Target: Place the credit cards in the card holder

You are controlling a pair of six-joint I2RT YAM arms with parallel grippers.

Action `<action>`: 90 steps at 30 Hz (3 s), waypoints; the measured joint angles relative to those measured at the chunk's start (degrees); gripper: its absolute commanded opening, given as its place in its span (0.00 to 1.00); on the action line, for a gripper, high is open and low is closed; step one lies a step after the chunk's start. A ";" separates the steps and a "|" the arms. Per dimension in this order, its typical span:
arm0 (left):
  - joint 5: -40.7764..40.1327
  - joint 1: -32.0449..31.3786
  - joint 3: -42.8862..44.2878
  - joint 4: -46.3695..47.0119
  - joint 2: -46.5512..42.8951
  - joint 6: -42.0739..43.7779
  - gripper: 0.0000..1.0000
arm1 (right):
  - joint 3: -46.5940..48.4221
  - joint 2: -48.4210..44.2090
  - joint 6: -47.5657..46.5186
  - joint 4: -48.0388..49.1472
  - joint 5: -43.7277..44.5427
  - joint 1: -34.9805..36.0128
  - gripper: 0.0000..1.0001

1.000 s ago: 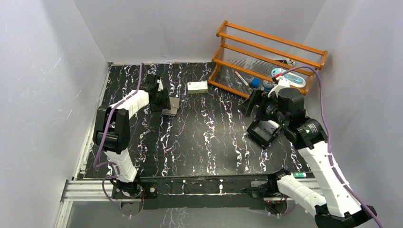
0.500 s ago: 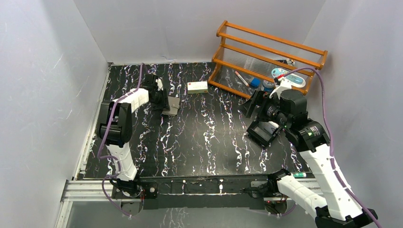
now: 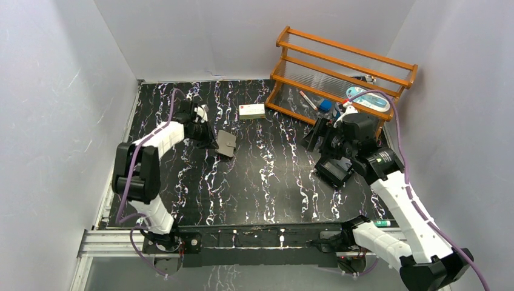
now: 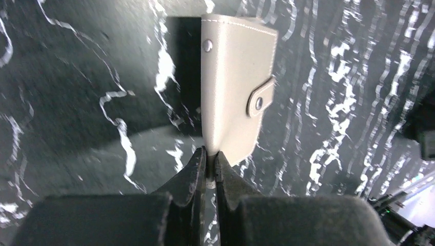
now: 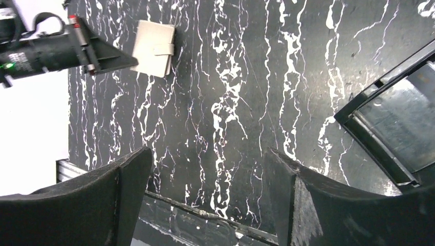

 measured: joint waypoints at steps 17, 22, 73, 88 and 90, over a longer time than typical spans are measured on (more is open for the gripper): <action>8.90 -11.54 -26.84 4.50 -26.34 -15.13 0.00 | -6.08 12.22 8.66 8.52 -2.16 8.66 0.60; 7.89 -15.69 -28.30 7.72 -28.09 -19.08 0.00 | -6.21 20.63 9.29 10.95 0.61 13.29 0.46; 2.78 -23.98 -33.31 17.42 -25.40 -27.58 0.00 | 2.10 46.03 10.69 14.12 11.39 31.30 0.00; -1.03 -24.00 -33.55 12.46 -27.06 -27.12 0.58 | -5.79 31.26 9.20 17.09 11.91 30.51 0.00; -2.56 -24.00 -32.85 10.51 -28.70 -27.06 0.61 | -6.54 28.89 9.60 18.40 10.27 30.12 0.00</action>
